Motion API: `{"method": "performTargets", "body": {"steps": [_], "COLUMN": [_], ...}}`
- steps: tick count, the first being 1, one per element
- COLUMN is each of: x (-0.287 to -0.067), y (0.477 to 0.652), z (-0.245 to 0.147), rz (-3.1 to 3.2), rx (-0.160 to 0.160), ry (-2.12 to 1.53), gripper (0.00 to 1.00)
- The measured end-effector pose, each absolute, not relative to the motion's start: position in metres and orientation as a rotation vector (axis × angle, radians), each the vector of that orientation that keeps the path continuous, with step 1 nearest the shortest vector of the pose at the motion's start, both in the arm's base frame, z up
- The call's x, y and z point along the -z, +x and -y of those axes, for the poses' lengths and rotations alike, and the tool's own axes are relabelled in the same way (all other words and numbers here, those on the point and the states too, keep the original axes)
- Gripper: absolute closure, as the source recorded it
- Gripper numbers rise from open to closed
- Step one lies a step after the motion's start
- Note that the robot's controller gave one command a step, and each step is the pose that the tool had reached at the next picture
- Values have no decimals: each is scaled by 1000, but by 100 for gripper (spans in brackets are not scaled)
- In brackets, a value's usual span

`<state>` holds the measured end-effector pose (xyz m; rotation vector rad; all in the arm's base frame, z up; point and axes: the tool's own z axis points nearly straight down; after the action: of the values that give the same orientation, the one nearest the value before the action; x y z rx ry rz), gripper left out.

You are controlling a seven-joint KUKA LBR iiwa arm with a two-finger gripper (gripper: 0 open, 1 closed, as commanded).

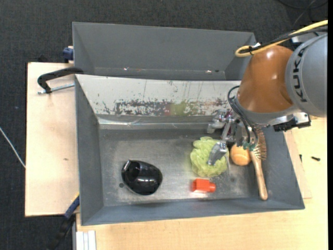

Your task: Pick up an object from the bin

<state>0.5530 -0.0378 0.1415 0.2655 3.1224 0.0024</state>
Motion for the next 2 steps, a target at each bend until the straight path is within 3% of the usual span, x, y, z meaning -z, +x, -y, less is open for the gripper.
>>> {"method": "performTargets", "body": {"steps": [1, 2], "x": [-96, -74], "y": [551, 540], "z": [29, 22], "rz": [-3067, -3022], "rx": [-4, -7], "ry": [675, 839], "gripper": [0, 100]}}
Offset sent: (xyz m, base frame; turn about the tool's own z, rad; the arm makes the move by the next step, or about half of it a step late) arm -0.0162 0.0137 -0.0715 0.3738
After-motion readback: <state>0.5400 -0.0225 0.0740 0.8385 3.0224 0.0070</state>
